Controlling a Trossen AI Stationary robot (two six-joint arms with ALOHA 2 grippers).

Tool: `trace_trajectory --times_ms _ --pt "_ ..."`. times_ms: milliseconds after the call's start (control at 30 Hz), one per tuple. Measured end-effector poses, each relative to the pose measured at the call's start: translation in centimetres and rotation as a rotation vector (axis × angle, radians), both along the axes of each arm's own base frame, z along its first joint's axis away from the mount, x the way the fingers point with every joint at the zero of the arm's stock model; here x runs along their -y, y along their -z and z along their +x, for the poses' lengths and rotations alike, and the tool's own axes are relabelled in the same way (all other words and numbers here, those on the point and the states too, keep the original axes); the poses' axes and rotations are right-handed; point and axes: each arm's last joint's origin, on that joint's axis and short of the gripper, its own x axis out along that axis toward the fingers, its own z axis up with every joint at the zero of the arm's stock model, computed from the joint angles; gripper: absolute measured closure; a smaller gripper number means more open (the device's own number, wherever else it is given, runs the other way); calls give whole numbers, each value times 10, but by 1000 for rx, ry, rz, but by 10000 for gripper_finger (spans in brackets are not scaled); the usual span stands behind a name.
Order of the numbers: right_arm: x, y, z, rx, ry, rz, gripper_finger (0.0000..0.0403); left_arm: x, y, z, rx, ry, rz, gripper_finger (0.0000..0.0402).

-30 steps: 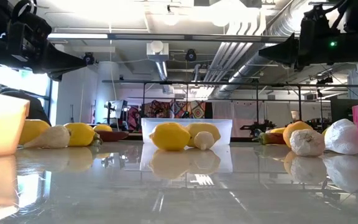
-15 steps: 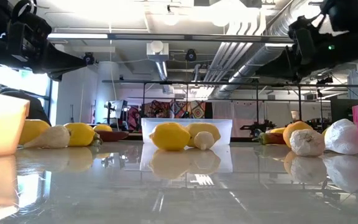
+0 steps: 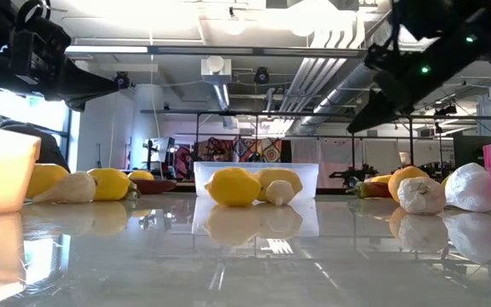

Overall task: Sort produce into baskets
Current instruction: Put the bottom right lemon into the transparent bin

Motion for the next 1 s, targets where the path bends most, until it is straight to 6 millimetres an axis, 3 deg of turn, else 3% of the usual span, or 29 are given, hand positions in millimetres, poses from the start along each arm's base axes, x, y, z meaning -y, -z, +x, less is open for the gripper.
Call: trace_trajectory --times_ms 167,333,600,667,867,1000 --pt "10 -8 10 -185 37 41 251 0 0 0 0 0 0 401" --pt "17 -19 18 -318 34 210 189 0 0 0 -1 0 0 402" --pt "10 -47 14 -464 48 476 122 0 0 0 0 0 0 401" --pt "5 -49 12 -501 22 468 110 0 0 0 0 0 0 402" --pt "-21 -40 10 -687 -367 260 100 0 0 0 -1 1 0 402" --pt "-32 -31 16 -785 -508 100 100 0 0 0 0 0 0 401"
